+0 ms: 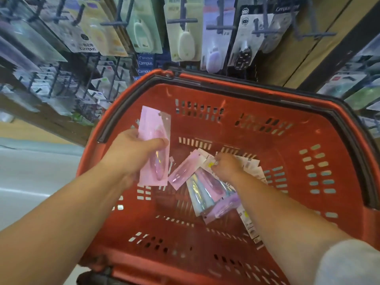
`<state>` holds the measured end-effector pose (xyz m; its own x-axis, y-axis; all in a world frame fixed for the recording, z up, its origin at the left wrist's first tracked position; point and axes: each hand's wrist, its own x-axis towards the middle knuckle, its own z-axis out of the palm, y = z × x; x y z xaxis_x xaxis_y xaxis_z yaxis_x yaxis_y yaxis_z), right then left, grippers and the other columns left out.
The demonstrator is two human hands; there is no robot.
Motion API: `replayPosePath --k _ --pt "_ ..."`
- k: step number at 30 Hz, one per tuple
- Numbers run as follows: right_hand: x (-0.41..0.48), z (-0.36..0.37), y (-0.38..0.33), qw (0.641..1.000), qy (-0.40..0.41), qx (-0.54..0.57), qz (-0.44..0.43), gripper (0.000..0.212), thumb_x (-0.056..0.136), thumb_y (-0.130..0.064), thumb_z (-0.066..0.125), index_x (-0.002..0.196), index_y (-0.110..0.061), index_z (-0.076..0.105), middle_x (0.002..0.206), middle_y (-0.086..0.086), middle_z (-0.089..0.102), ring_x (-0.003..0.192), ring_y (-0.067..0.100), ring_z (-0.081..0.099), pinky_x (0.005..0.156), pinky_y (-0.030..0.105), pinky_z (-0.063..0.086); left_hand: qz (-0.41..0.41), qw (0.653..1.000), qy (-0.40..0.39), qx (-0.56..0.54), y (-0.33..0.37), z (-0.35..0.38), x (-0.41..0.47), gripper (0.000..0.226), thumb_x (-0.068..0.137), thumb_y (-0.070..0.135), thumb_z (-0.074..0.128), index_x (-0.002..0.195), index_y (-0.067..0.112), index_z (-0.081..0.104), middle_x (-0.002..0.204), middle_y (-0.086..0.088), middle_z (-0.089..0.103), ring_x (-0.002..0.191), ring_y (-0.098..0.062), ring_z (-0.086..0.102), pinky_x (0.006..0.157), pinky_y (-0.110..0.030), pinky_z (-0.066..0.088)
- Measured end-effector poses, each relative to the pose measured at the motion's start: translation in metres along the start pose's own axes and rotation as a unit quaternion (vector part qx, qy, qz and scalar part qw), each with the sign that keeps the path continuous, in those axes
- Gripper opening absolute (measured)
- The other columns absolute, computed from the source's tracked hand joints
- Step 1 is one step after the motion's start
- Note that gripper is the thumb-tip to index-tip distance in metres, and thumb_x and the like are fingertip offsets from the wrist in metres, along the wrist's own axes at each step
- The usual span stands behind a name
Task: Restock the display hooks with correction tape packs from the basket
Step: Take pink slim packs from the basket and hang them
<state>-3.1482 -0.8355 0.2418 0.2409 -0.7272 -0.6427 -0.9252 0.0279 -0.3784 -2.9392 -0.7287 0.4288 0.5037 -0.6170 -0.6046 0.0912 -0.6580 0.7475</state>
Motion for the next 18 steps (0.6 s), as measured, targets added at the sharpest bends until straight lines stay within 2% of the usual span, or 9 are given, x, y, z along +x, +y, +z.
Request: replayPosePath --k 1,3,6,8,11,12,14,16,18 --pt "0.000 0.003 0.004 0.999 0.003 -0.053 0.008 0.047 0.088 -0.048 0.070 0.118 -0.012 0.067 0.121 0.009 0.067 0.110 0.030 0.064 0.091 0.034 0.054 0.001 1.000 -0.003 0.012 -0.001 -0.002 0.001 0.026 0.090 0.014 0.081 0.113 0.009 0.071 0.099 -0.014 0.081 0.084 -0.036 0.080 0.079 -0.056 0.065" --pt "-0.001 0.009 0.008 0.992 -0.018 -0.119 0.033 0.079 0.075 -0.084 0.059 0.112 -0.014 0.065 0.114 0.006 0.065 0.107 0.029 0.064 0.088 0.034 0.055 -0.002 1.000 -0.007 0.022 -0.005 -0.005 0.002 0.028 0.088 0.015 0.082 0.114 0.012 0.071 0.098 -0.010 0.081 0.085 -0.033 0.080 0.084 -0.057 0.064" --pt "-0.003 0.016 0.012 0.987 -0.002 -0.159 0.036 0.097 0.069 -0.098 0.043 0.118 -0.016 0.062 0.120 0.007 0.064 0.112 0.030 0.061 0.089 0.037 0.054 -0.018 1.000 -0.007 0.011 -0.008 -0.007 0.003 0.030 0.088 0.014 0.083 0.115 0.010 0.069 0.100 -0.013 0.081 0.087 -0.035 0.080 0.083 -0.058 0.064" --pt "-0.004 0.016 0.013 0.981 0.013 -0.192 0.022 0.087 0.079 -0.089 0.046 0.121 -0.015 0.061 0.127 0.007 0.057 0.118 0.031 0.057 0.092 0.038 0.051 -0.021 1.000 -0.007 -0.002 -0.008 -0.006 0.002 0.030 0.089 0.013 0.082 0.115 0.010 0.069 0.102 -0.014 0.080 0.087 -0.035 0.079 0.081 -0.055 0.064" --pt "-0.003 0.006 0.013 0.982 0.021 -0.190 0.002 0.036 0.098 -0.039 0.055 0.116 -0.011 0.068 0.126 0.009 0.061 0.114 0.032 0.062 0.090 0.037 0.054 -0.021 1.000 -0.015 -0.004 -0.008 -0.004 0.001 0.028 0.089 0.014 0.082 0.114 0.011 0.070 0.102 -0.015 0.080 0.087 -0.036 0.079 0.079 -0.058 0.065" --pt "-0.003 0.002 0.014 0.983 0.023 -0.181 0.001 0.026 0.097 -0.024 0.054 0.113 -0.011 0.069 0.122 0.011 0.065 0.110 0.032 0.065 0.086 0.035 0.055 -0.020 1.000 -0.019 -0.003 -0.007 -0.003 0.001 0.028 0.089 0.015 0.082 0.114 0.012 0.070 0.102 -0.014 0.080 0.088 -0.036 0.079 0.078 -0.059 0.064" --pt "-0.007 -0.008 0.013 0.984 0.014 -0.177 -0.002 0.021 0.095 -0.006 0.051 0.106 -0.012 0.068 0.113 0.012 0.070 0.103 0.033 0.067 0.076 0.032 0.050 -0.015 1.000 -0.025 -0.003 -0.008 -0.001 0.000 0.027 0.089 0.016 0.082 0.113 0.014 0.070 0.101 -0.012 0.080 0.087 -0.034 0.079 0.076 -0.054 0.066" --pt "-0.015 -0.021 0.009 0.988 0.009 -0.153 -0.009 0.019 0.095 -0.004 0.051 0.101 -0.012 0.067 0.109 0.014 0.071 0.095 0.031 0.066 0.074 0.033 0.049 -0.009 0.999 -0.030 -0.010 -0.008 0.002 -0.002 0.027 0.090 0.016 0.082 0.113 0.015 0.069 0.101 -0.011 0.081 0.088 -0.032 0.079 0.072 -0.046 0.065" --pt "-0.026 -0.036 0.001 0.995 0.004 -0.100 -0.019 0.020 0.098 -0.012 0.051 0.105 -0.012 0.069 0.103 0.011 0.068 0.090 0.027 0.060 0.079 0.033 0.051 -0.014 0.999 -0.037 -0.032 -0.007 0.004 -0.004 0.027 0.091 0.014 0.080 0.116 0.014 0.069 0.103 -0.012 0.080 0.087 -0.032 0.079 0.065 -0.041 0.064"
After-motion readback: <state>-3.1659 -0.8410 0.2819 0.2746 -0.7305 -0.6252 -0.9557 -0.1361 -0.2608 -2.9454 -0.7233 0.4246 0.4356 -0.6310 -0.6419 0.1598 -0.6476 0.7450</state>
